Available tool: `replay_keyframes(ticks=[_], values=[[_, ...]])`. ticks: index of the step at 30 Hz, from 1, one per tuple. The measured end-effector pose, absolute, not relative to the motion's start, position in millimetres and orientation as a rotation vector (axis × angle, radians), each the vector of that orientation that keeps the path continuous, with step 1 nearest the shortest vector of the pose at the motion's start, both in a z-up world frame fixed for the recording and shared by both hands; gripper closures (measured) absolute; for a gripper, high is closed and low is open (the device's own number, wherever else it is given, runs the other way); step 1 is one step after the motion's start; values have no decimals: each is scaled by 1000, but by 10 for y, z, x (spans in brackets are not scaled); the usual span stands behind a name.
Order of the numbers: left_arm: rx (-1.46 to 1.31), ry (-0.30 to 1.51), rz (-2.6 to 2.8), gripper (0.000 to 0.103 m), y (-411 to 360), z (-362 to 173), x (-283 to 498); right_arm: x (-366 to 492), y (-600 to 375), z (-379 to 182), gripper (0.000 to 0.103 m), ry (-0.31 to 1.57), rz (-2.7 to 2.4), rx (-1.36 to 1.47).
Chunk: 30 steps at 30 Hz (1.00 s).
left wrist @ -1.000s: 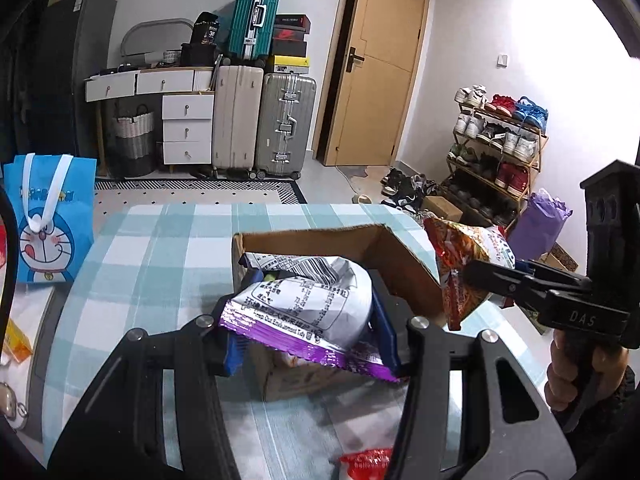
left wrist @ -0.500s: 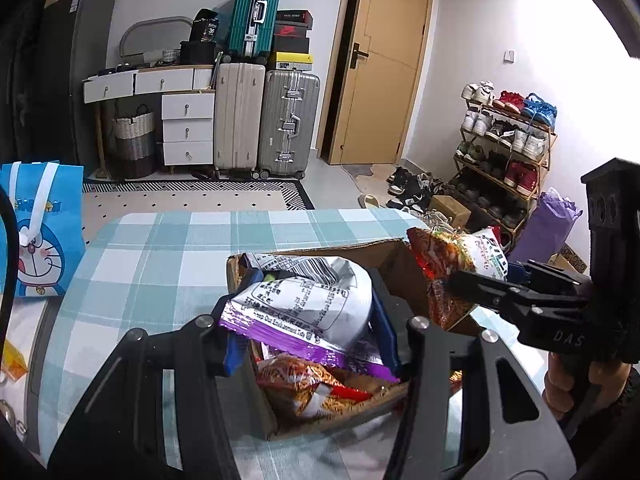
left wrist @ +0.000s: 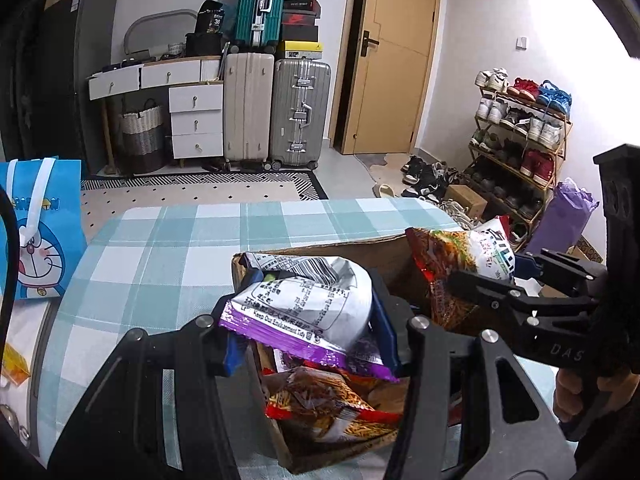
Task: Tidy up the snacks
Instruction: 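Carry the noodle bag and silver-purple bag up over the cardboard box, then open both tools to drop the bags into the cardboard box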
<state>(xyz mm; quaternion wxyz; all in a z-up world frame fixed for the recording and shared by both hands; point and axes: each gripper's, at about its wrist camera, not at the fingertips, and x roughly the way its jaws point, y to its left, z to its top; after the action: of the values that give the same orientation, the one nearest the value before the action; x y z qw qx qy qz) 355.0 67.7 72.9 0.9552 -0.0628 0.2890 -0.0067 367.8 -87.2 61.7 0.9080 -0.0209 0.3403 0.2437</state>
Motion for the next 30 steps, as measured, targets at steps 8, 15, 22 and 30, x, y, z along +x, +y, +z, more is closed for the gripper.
replay_keyframes(ticks=[8, 15, 22, 30], values=[[-99, 617, -1, 54, 668, 521, 3742, 3756, -720, 455, 50, 725, 494, -83], [-67, 649, 9, 54, 624, 354, 3830, 3888, -536, 316, 50, 755, 492, -120], [-91, 651, 1, 54, 696, 321, 3868, 3999, -523, 272, 50, 801, 542, -69], [-96, 647, -19, 52, 720, 338, 3810, 3919, -618, 356, 40, 764, 527, -92]])
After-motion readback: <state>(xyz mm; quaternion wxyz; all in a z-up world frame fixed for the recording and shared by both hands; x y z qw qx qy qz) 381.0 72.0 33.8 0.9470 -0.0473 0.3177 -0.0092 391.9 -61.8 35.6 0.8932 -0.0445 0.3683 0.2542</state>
